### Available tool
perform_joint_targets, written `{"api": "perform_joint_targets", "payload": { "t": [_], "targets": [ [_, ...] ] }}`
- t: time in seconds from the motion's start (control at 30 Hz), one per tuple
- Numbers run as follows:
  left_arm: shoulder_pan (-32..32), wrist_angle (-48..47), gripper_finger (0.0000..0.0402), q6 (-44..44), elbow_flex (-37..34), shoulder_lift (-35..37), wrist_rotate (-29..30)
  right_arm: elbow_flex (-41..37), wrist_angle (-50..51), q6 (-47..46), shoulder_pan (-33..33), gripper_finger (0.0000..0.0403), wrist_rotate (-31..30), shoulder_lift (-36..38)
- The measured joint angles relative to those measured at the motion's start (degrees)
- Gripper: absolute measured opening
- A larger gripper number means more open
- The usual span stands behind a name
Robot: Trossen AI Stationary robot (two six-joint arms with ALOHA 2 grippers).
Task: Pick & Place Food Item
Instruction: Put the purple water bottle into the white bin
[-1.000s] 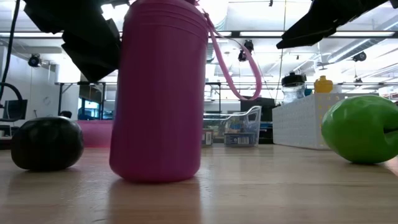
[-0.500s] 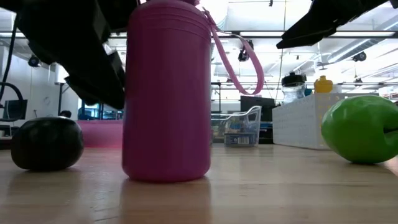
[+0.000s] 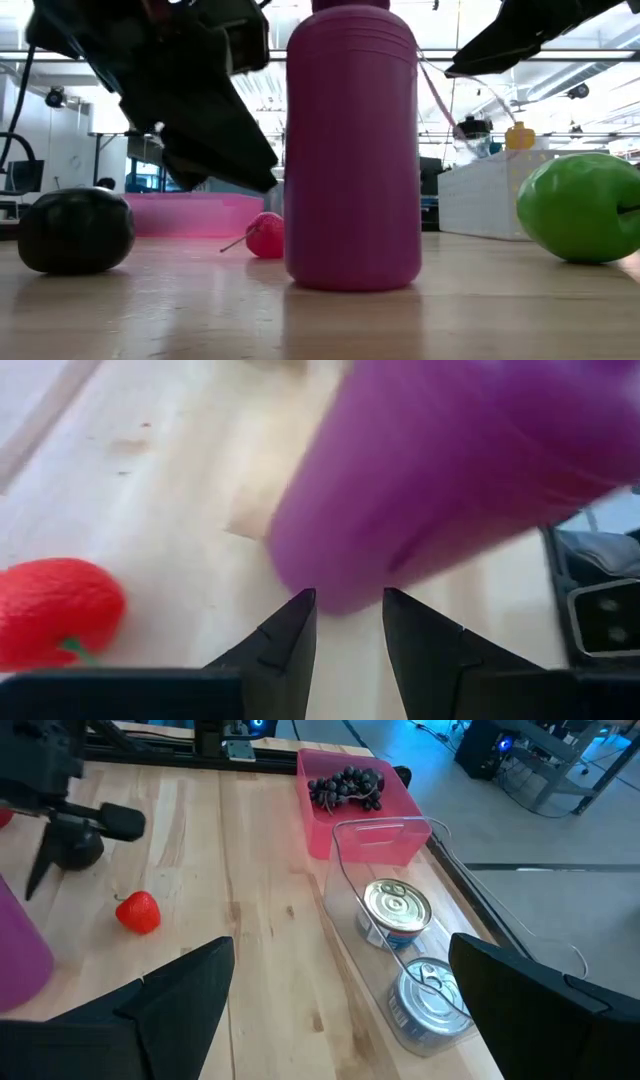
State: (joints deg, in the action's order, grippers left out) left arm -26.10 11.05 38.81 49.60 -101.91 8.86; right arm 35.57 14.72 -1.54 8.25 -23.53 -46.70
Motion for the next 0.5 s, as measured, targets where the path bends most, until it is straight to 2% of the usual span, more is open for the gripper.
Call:
{"api": "perform_joint_targets", "payload": {
  "t": [0.27, 0.5],
  "targets": [
    [3.13, -0.01, 0.0122, -2.52, -0.03, 0.08, 1.36, 0.0, 0.02, 0.0, 0.0, 0.0366, 0.32, 0.0],
    [4.9, -0.09, 0.0122, -3.81, -0.02, 0.08, 1.42, -0.06, -0.15, 0.13, 0.0, 0.0366, 4.58, -0.06]
  ]
}}
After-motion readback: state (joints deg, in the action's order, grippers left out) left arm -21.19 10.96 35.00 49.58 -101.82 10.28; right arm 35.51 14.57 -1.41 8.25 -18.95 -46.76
